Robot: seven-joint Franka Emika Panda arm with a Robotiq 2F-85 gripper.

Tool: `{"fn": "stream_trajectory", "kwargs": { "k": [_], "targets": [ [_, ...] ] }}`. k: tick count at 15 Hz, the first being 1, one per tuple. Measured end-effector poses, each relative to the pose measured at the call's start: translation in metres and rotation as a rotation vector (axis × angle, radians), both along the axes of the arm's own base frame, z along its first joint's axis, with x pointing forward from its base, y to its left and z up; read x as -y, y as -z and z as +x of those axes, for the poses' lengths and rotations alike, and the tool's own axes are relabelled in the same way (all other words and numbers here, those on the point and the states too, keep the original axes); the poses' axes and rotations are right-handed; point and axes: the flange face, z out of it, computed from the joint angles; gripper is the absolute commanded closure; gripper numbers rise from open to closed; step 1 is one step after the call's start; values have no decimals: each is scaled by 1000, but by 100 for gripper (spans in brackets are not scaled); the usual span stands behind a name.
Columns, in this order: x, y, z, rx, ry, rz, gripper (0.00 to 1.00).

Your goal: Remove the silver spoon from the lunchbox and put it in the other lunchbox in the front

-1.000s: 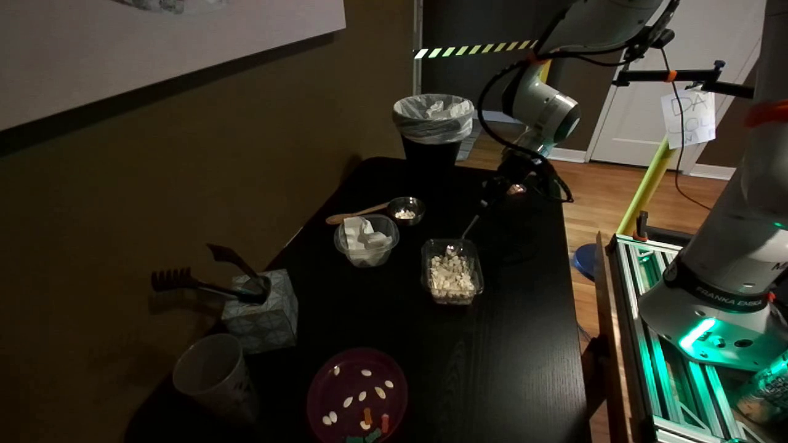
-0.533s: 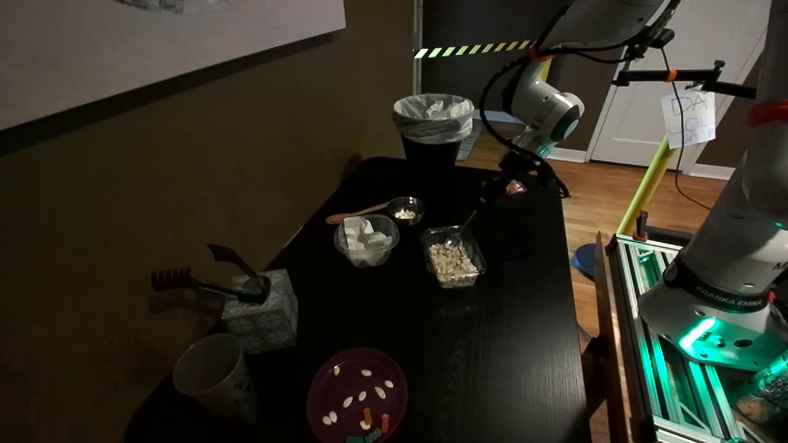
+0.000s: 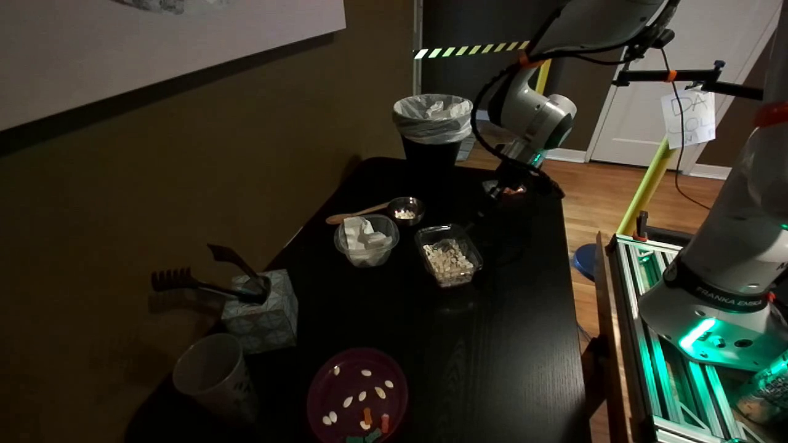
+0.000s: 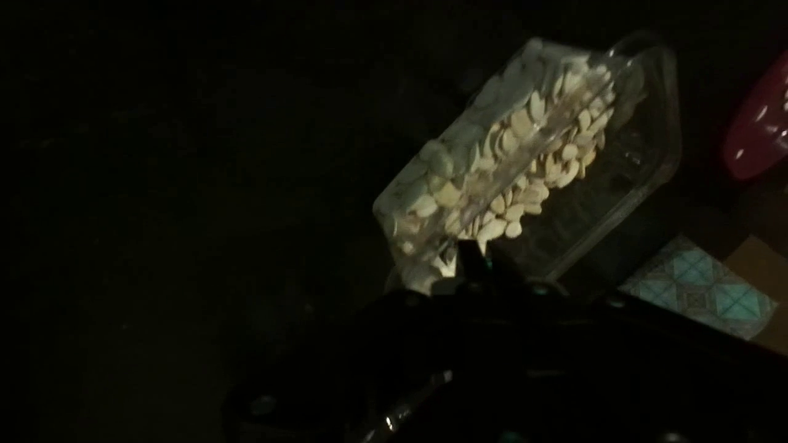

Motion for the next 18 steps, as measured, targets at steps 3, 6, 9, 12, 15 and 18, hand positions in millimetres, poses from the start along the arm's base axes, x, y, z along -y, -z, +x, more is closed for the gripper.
{"fn": "stream_trajectory", "kwargs": {
  "k": [3,6,9,12,15,18],
  "targets": [
    [-24,15,2,-102,-52,-30,99],
    [-38,27,5,-227,-73,-38,99],
    [-39,35,5,-349,-89,-45,99],
    [-36,35,5,-431,-106,-15,99],
    [-24,29,5,-463,-114,46,99],
    [-11,17,3,-467,-130,133,99]
  ]
}}
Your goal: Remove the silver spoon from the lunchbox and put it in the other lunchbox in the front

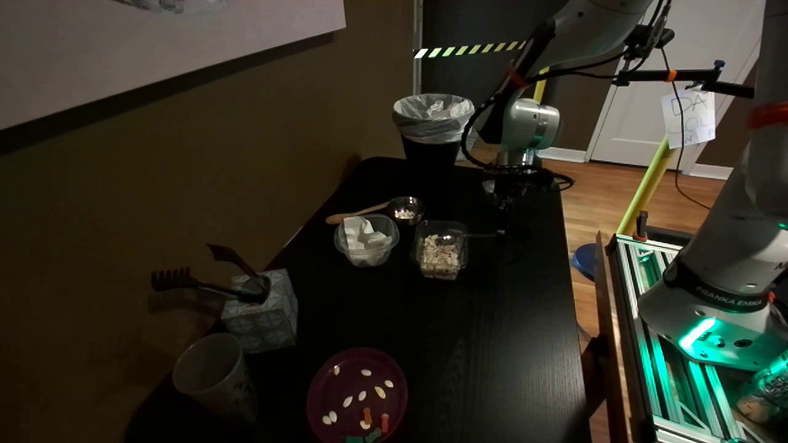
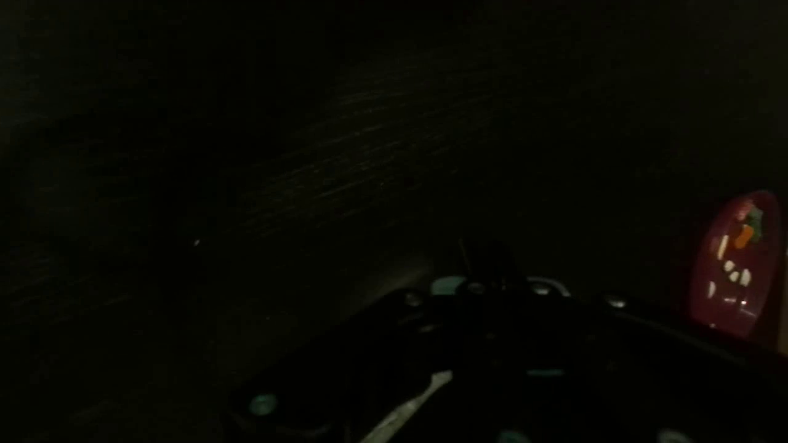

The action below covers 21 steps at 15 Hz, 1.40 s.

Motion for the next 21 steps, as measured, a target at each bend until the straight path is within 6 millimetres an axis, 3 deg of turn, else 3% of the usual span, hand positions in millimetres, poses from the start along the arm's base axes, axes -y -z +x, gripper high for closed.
{"fn": "stream_trajectory", "kwargs": {
  "k": [10,21],
  "targets": [
    [12,-23,-2,-62,-41,418,99],
    [37,-7,21,-8,208,700,99]
  ]
}}
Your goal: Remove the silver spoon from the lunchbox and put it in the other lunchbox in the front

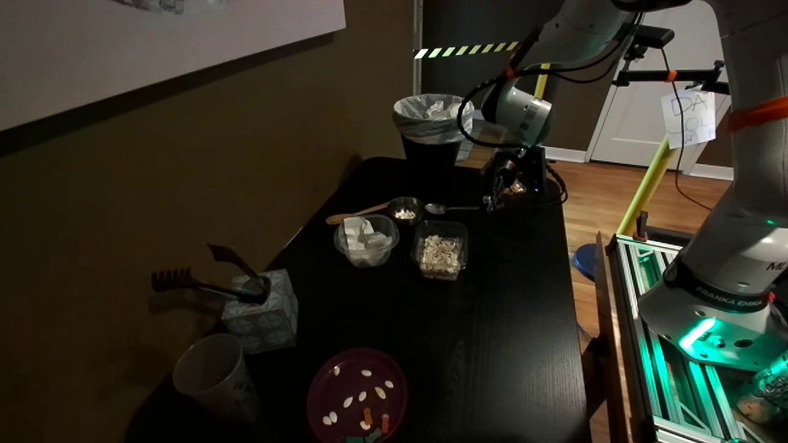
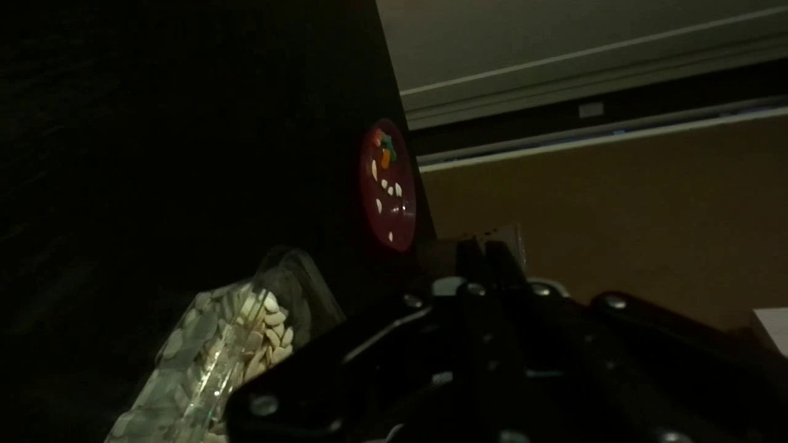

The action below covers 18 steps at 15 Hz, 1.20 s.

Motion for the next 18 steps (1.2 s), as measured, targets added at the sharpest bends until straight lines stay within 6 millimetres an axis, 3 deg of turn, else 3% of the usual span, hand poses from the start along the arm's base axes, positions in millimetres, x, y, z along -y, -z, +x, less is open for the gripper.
{"fn": "stream_trajectory", "kwargs": {
  "k": [4,8,14,18],
  "targets": [
    [8,-2,2,21,81,67,99],
    [-1,0,9,62,173,94,95],
    [-2,1,12,79,210,74,99],
    [-27,-1,29,120,247,112,99]
  ]
}}
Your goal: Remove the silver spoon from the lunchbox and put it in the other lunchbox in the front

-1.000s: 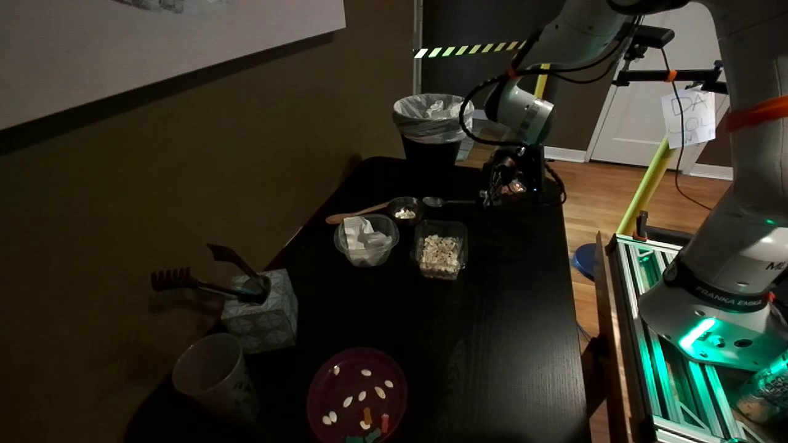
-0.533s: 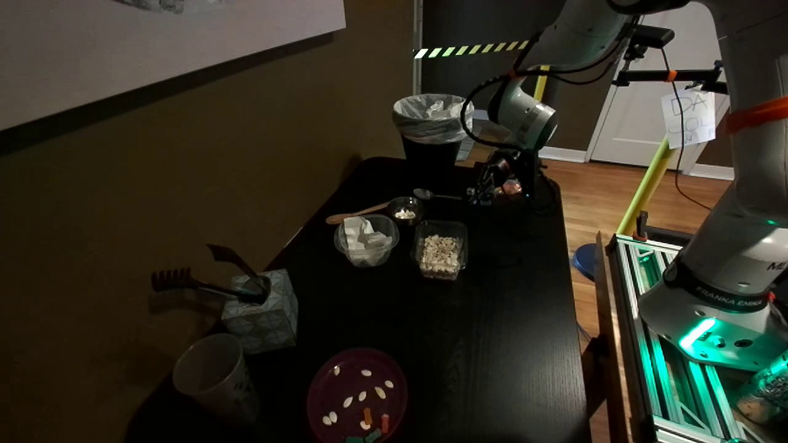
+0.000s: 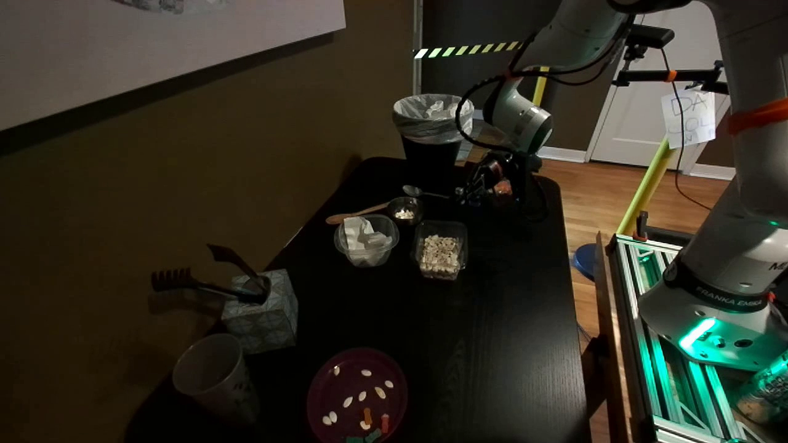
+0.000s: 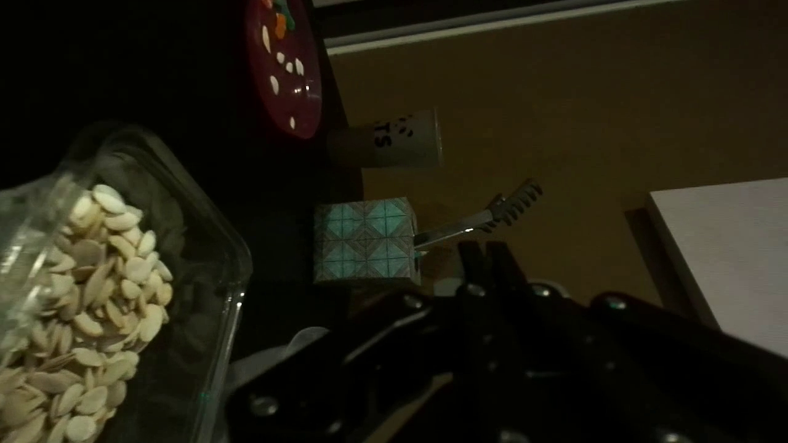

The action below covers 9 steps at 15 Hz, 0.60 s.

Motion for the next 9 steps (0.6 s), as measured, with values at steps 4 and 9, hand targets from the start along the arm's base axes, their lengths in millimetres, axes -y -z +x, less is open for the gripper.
{"fn": "stream_trajectory", "kwargs": {
  "k": [4,9],
  "targets": [
    [-39,-6,23,68,49,-11,99],
    [-78,-23,50,113,160,-186,99]
  ]
}}
